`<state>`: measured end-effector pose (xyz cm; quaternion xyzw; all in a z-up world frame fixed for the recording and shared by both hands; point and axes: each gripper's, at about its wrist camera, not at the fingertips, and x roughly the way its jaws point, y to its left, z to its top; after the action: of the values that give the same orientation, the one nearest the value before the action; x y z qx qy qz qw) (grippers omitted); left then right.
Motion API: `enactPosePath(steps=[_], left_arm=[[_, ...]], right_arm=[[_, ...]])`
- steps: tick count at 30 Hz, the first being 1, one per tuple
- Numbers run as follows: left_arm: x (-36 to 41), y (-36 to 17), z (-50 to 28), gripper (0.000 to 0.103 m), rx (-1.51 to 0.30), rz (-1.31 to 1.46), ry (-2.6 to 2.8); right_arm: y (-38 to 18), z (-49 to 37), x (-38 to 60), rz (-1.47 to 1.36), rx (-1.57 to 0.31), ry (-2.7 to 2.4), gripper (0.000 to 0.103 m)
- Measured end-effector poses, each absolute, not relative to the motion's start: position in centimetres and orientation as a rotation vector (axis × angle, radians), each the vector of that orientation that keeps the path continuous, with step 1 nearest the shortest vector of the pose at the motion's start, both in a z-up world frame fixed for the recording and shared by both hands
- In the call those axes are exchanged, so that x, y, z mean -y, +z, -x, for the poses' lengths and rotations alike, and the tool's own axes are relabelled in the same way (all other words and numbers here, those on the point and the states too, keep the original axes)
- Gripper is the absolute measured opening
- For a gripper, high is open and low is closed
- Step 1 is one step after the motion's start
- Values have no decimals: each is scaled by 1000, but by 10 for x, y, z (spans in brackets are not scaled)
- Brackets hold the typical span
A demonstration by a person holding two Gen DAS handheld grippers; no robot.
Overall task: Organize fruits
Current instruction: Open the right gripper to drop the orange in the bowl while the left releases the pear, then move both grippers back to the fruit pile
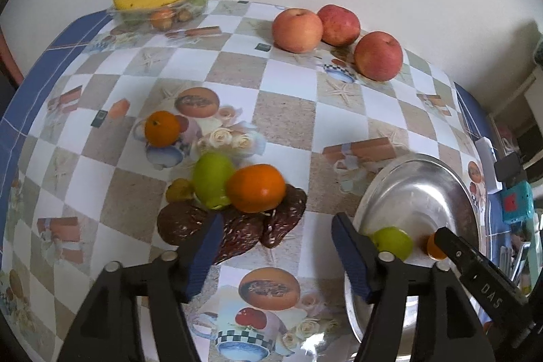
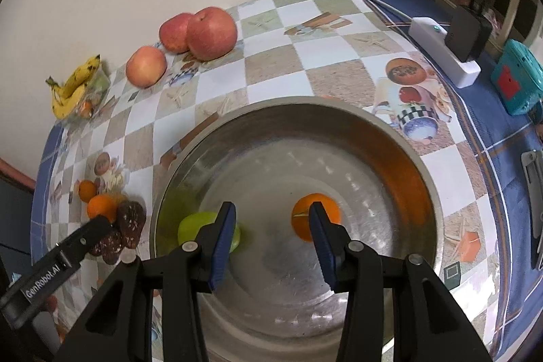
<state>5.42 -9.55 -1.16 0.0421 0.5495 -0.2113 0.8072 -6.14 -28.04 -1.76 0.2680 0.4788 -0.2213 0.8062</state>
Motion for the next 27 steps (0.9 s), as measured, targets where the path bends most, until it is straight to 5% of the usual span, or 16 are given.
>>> enactPosePath(steps=[5, 10, 13, 27], left_arm=[[91, -18, -56, 103, -1192, -93, -409], [84, -18, -60, 103, -1165, -109, -360], [78, -18, -60, 103, -1135, -134, -333], [45, 4, -62, 103, -1064, -44, -411]], right_arm=[[-24, 56, 273, -533, -1055, -469, 72], [-26, 52, 268, -486, -1060, -466, 83], [-26, 51, 265, -463, -1053, -459, 98], [-26, 59, 268, -562, -989, -428, 98]])
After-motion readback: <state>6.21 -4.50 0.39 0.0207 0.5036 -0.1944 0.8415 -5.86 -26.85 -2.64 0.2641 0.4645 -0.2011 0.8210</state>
